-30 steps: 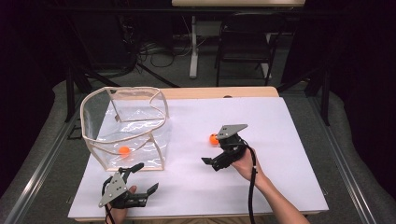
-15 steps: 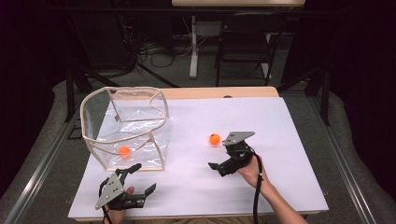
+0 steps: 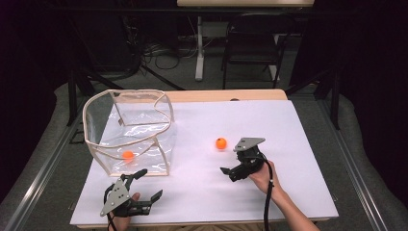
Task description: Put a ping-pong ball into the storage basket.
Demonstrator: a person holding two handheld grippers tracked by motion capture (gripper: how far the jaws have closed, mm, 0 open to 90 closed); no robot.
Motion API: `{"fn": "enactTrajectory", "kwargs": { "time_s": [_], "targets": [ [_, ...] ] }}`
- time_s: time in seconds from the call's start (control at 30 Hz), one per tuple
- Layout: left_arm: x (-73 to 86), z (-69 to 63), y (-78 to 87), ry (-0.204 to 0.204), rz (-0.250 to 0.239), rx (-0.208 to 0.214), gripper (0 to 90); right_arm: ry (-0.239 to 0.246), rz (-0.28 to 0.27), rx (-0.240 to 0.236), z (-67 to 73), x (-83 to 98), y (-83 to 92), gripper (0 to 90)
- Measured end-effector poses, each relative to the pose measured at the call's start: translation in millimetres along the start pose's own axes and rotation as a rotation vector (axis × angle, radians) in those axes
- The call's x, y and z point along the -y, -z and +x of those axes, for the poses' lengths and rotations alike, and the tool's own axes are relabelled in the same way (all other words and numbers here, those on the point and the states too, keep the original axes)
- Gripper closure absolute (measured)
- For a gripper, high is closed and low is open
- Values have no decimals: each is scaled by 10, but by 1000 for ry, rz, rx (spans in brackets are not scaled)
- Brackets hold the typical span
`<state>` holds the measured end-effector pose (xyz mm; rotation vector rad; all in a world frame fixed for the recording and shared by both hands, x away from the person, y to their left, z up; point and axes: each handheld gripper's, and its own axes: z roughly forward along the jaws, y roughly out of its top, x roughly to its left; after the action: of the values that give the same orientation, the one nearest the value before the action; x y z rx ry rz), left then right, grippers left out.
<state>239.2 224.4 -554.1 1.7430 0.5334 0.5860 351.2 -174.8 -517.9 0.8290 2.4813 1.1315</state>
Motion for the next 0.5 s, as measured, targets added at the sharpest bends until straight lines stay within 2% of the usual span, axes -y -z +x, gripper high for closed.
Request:
{"fn": "enactTrajectory", "kwargs": {
  "time_s": [0.13,0.5],
  "targets": [
    [3,5,-18,6,-2,3,155,-15,6,10,-58,30,-15,0],
    [13,27,-34,3,5,10,155,-5,9,24,-145,-25,-69,0]
  ]
}}
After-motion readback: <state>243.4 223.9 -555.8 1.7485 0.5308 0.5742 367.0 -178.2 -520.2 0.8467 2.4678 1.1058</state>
